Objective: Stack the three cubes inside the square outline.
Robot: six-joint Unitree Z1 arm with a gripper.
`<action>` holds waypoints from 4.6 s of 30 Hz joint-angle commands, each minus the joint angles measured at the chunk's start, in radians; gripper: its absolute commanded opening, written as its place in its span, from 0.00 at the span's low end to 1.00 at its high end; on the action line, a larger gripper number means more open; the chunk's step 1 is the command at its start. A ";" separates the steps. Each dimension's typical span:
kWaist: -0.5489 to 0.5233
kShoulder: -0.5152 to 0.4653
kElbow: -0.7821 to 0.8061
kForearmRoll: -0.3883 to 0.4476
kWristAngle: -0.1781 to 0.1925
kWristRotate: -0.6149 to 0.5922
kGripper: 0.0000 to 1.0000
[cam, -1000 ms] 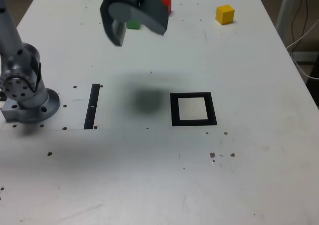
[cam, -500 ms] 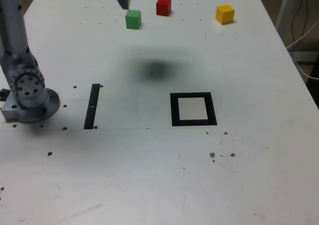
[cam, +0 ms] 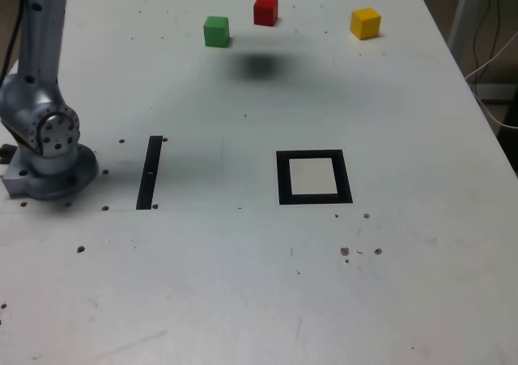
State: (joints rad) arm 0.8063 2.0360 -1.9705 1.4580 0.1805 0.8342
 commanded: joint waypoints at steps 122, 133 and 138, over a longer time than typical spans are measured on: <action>-0.425 -0.051 0.058 0.020 0.066 -0.216 0.19; -0.793 -0.134 0.278 -0.003 -0.002 -0.663 0.21; -0.883 -0.124 0.347 -0.097 -0.062 -0.798 0.20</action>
State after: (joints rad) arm -0.0212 1.9035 -1.6407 1.3964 0.1355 0.1568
